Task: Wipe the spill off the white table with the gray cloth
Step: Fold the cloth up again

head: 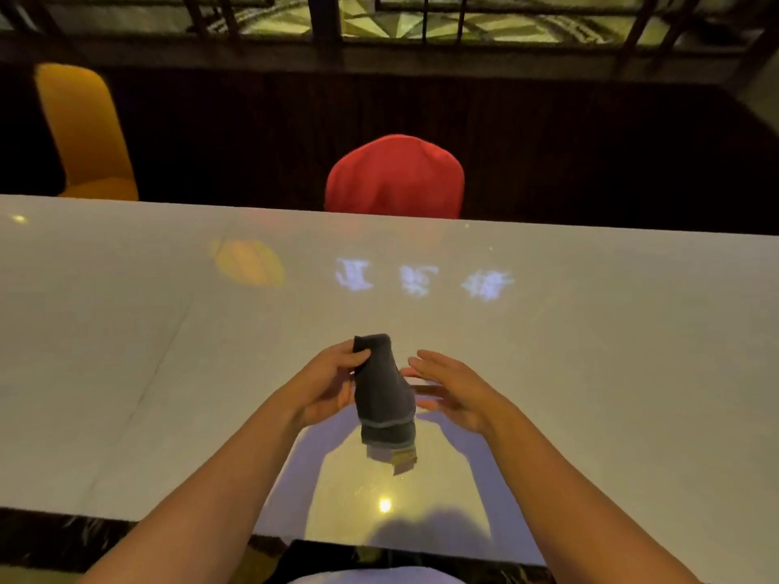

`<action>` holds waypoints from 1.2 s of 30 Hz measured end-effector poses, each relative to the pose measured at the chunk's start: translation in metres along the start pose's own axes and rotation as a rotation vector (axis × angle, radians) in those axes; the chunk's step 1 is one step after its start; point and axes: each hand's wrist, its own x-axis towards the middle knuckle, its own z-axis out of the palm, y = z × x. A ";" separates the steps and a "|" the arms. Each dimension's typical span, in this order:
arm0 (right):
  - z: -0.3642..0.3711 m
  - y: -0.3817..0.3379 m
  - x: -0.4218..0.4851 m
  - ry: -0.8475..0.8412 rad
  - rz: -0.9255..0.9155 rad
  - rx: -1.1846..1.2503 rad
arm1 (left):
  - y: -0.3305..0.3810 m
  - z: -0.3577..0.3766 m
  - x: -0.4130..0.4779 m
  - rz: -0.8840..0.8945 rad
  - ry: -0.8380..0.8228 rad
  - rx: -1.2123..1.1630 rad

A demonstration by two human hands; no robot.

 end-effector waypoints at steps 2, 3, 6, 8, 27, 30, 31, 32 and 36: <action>0.018 -0.016 0.009 -0.059 -0.010 0.023 | 0.025 -0.013 -0.004 0.030 -0.055 -0.063; 0.030 -0.024 0.013 -0.118 -0.010 0.038 | 0.036 -0.021 -0.006 0.051 -0.101 -0.088; 0.074 -0.038 0.022 -0.375 0.062 0.195 | 0.068 -0.048 -0.010 0.091 -0.198 -0.111; 0.101 -0.046 0.030 -0.443 0.113 0.291 | 0.089 -0.067 -0.008 0.072 -0.164 -0.087; 0.252 -0.146 0.218 0.159 0.003 0.197 | 0.231 -0.234 0.131 0.369 0.492 0.722; 0.250 -0.160 0.257 0.239 -0.004 0.161 | 0.244 -0.245 0.184 0.344 0.510 0.771; 0.247 -0.165 0.273 0.263 -0.001 0.150 | 0.248 -0.249 0.202 0.328 0.510 0.781; 0.244 -0.169 0.287 0.288 0.003 0.133 | 0.249 -0.251 0.218 0.314 0.509 0.782; 0.227 -0.182 0.347 0.383 0.003 0.060 | 0.255 -0.262 0.273 0.255 0.511 0.762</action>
